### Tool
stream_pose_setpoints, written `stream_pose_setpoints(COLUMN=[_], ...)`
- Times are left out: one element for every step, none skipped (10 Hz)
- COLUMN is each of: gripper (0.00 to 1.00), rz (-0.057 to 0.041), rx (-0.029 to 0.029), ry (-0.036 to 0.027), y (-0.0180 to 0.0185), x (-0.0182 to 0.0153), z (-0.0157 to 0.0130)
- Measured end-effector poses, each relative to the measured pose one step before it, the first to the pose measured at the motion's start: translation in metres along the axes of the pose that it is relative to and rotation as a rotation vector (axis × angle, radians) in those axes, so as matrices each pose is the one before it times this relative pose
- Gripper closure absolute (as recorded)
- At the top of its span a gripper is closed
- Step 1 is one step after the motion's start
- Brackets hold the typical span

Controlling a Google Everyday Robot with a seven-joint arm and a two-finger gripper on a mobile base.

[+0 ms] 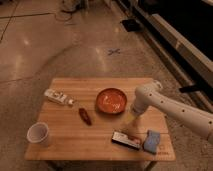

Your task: Drag the ceramic bowl in a circle

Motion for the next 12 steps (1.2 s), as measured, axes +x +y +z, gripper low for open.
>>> stream_pose_setpoints(gripper=[0.2, 0.2, 0.2, 0.2, 0.2, 0.2, 0.2, 0.2, 0.2, 0.2, 0.2, 0.2], rz=[0.00083, -0.00474, -0.00082, 0.00125, 0.00182, -0.00028, -0.00234, -0.00133, -0.00008, 0.00012, 0.00076, 0.00018], rx=[-0.00868, -0.00724, -0.00264, 0.00141, 0.00257, 0.0022, 0.00209, 0.0024, 0.00246, 0.00149, 0.00216, 0.0012], ry=[-0.00008, 0.00021, -0.00142, -0.01018, -0.00846, -0.0051, -0.00261, -0.00451, -0.00731, -0.00553, -0.00374, -0.00319], y=[0.00896, 0.00803, 0.00512, 0.00452, 0.0057, 0.00367, 0.00438, 0.00401, 0.0034, 0.00216, 0.00152, -0.00054], x=[0.00884, 0.01125, 0.0073, 0.00514, 0.00825, 0.00592, 0.00815, 0.00648, 0.00441, 0.00343, 0.00807, 0.00553], z=[-0.00473, -0.00313, -0.0002, 0.00213, 0.00166, 0.0001, -0.00039, -0.00062, 0.00031, 0.00075, 0.00287, 0.00382])
